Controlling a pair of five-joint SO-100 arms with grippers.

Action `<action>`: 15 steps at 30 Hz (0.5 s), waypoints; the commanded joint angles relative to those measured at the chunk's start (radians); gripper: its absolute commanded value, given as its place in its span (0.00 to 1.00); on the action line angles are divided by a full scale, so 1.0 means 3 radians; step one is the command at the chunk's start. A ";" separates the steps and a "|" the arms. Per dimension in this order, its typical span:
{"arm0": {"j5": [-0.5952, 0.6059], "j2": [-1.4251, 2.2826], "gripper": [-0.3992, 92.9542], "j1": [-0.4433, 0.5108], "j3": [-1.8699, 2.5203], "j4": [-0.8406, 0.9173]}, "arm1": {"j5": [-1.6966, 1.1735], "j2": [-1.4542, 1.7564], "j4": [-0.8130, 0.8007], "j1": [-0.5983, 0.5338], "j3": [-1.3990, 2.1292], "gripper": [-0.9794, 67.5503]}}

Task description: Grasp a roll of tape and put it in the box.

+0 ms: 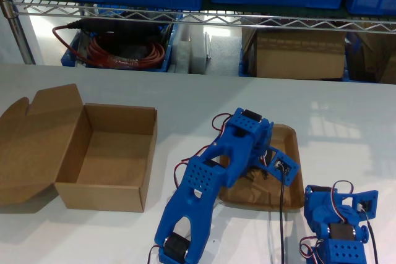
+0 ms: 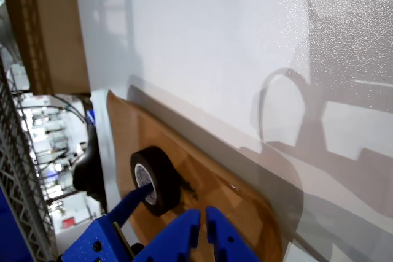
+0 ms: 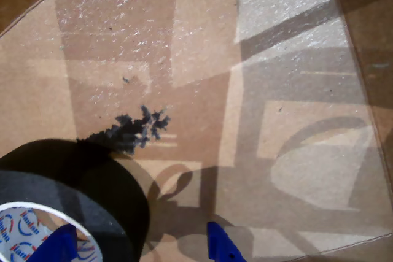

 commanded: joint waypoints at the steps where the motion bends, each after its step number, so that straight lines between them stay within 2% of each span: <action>1: -0.0015 -0.0005 0.30 -0.0026 -0.0184 -0.0015 | 0.0010 0.0020 -0.0015 -0.0010 0.0046 0.02; 5: 0.0000 -0.0118 0.24 0.0000 -0.0297 -0.0046 | 0.0010 0.0020 -0.0015 -0.0010 0.0046 0.02; 7: 0.0010 -0.0148 0.17 0.0026 -0.0343 -0.0051 | 0.0010 0.0020 -0.0015 -0.0010 0.0046 0.02; 10: 0.0015 -0.0174 0.00 0.0036 -0.0383 -0.0056 | 0.0010 0.0020 -0.0015 -0.0010 0.0046 0.02; 15: 0.0087 -0.0194 0.00 0.0061 -0.0419 -0.0102 | 0.0010 0.0020 -0.0015 -0.0010 0.0046 0.02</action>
